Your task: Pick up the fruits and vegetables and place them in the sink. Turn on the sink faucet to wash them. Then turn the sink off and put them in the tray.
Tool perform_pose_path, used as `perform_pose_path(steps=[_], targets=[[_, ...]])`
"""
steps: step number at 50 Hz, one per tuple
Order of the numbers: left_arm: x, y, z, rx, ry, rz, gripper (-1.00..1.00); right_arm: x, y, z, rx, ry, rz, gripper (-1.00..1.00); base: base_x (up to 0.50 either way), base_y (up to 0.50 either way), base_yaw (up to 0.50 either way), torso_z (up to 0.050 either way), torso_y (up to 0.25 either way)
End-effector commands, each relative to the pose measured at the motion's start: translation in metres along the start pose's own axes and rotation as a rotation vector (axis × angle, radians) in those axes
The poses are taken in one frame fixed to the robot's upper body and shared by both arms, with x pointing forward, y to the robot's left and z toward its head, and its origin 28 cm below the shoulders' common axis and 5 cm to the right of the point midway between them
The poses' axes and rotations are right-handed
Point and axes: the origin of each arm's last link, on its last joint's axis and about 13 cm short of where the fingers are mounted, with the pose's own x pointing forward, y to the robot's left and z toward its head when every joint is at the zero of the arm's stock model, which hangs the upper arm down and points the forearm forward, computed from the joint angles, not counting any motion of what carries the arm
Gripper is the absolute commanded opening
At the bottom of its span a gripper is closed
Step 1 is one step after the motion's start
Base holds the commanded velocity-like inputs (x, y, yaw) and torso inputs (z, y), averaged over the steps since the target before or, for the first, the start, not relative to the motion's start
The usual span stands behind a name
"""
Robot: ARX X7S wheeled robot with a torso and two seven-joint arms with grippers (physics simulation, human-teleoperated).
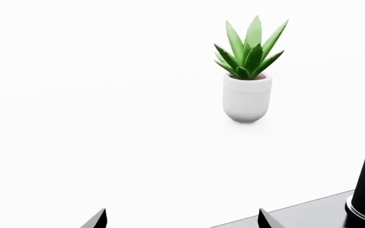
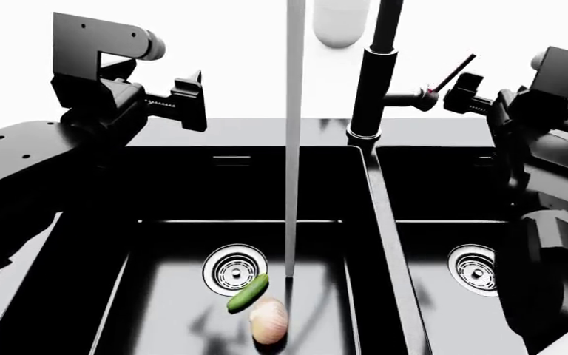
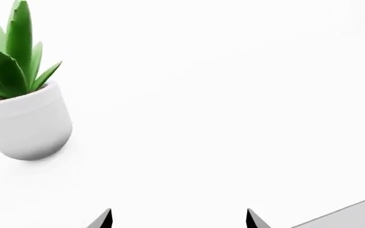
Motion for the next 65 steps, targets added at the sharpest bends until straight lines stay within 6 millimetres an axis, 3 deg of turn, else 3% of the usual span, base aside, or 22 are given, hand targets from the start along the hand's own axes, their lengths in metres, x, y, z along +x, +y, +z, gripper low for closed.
perform_pose_path(steps=[1,23,34,40,53,65], targets=[[-0.001,0.000,0.000,0.000,0.001,0.002,1.00,-0.001,0.008,-0.007,-0.077,0.020,0.049,1.00,0.00,0.00,0.00,0.000,0.000],[-0.001,0.001,0.000,0.000,0.001,0.001,1.00,0.001,0.028,-0.005,-0.163,0.006,0.165,1.00,0.00,0.00,0.00,0.000,0.000],[-0.001,0.000,-0.002,-0.002,0.005,-0.004,1.00,0.004,0.053,0.016,-0.198,-0.120,0.426,1.00,0.00,0.00,0.00,0.000,0.000],[-0.001,-0.001,-0.002,-0.005,0.003,-0.004,1.00,-0.006,0.064,0.033,-0.201,-0.174,0.502,1.00,0.00,0.00,0.00,0.000,0.000],[0.001,-0.002,-0.002,-0.005,0.002,-0.010,1.00,-0.014,0.041,0.066,-0.128,-0.251,0.302,1.00,0.00,0.00,0.01,0.000,0.001],[0.004,-0.006,-0.001,-0.005,0.002,-0.027,1.00,-0.042,0.032,0.105,-0.166,-0.308,0.293,1.00,0.00,0.00,0.00,0.000,0.001]])
